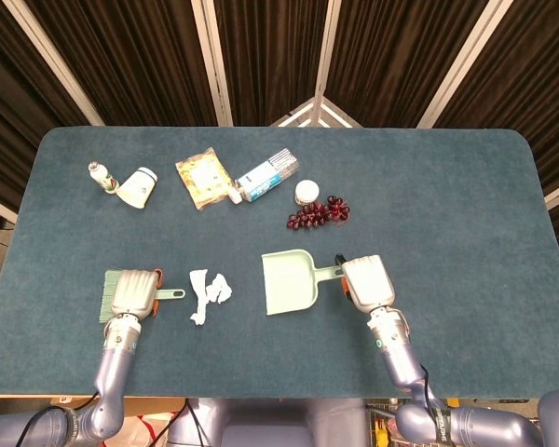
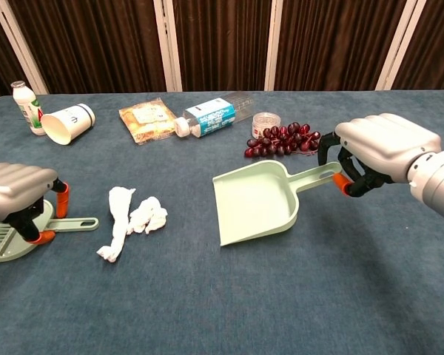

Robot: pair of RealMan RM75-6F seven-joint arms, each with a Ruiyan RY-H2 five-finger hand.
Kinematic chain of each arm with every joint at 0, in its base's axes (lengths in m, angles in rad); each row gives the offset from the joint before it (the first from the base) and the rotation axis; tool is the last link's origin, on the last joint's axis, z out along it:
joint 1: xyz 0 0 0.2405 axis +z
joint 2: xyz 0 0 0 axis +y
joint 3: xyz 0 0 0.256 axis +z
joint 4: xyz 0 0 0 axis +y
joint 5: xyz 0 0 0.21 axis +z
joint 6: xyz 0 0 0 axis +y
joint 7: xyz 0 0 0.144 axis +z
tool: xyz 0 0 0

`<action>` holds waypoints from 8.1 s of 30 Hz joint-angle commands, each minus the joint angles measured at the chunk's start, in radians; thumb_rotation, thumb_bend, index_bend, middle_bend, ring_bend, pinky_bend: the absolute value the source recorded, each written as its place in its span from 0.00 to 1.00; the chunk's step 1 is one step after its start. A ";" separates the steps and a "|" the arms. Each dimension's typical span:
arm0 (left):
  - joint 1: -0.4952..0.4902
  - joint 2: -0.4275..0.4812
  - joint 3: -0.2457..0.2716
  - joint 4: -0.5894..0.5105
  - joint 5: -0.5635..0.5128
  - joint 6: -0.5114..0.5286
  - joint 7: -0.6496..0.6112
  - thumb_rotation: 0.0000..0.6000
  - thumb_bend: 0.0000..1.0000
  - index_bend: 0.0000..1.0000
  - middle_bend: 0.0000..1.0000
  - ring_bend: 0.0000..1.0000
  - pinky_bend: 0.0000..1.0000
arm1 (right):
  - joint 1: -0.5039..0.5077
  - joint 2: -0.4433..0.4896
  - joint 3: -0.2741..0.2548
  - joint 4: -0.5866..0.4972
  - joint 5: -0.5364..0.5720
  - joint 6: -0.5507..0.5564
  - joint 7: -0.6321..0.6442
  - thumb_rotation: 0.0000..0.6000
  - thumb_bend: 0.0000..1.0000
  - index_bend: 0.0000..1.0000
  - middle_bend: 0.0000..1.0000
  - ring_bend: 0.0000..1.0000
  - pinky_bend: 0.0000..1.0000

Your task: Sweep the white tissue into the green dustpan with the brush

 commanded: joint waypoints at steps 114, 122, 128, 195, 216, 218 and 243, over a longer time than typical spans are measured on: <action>-0.008 -0.261 -0.113 -0.199 0.300 0.129 -0.530 1.00 0.67 0.80 1.00 1.00 1.00 | 0.012 0.000 -0.005 -0.070 0.029 0.036 -0.083 1.00 0.54 0.66 0.75 0.74 0.81; 0.006 -0.298 -0.097 -0.176 0.291 0.137 -0.518 1.00 0.67 0.80 1.00 1.00 1.00 | 0.011 -0.007 -0.008 -0.056 0.028 0.035 -0.077 1.00 0.54 0.66 0.75 0.74 0.81; 0.002 -0.325 -0.108 -0.138 0.294 0.123 -0.534 1.00 0.67 0.80 1.00 1.00 1.00 | 0.012 -0.011 -0.009 -0.052 0.027 0.032 -0.072 1.00 0.54 0.66 0.75 0.74 0.81; -0.103 -0.323 -0.324 -0.147 0.415 0.073 -0.559 1.00 0.65 0.79 1.00 1.00 1.00 | 0.010 -0.023 -0.015 -0.012 0.078 0.036 -0.121 1.00 0.54 0.13 0.75 0.74 0.81; -0.069 -0.036 -0.240 -0.247 0.489 0.052 -0.409 1.00 0.65 0.79 1.00 1.00 1.00 | -0.023 0.053 -0.022 -0.106 0.086 0.097 -0.162 1.00 0.54 0.00 0.75 0.74 0.81; -0.069 0.026 -0.213 -0.246 0.496 0.031 -0.320 1.00 0.65 0.79 1.00 1.00 1.00 | -0.027 0.068 -0.023 -0.119 0.083 0.101 -0.159 1.00 0.54 0.00 0.75 0.74 0.81; -0.034 0.384 0.021 -0.231 0.351 -0.124 -0.038 1.00 0.04 0.36 0.93 0.92 1.00 | -0.056 0.127 -0.037 -0.209 0.070 0.124 -0.138 1.00 0.54 0.00 0.75 0.73 0.81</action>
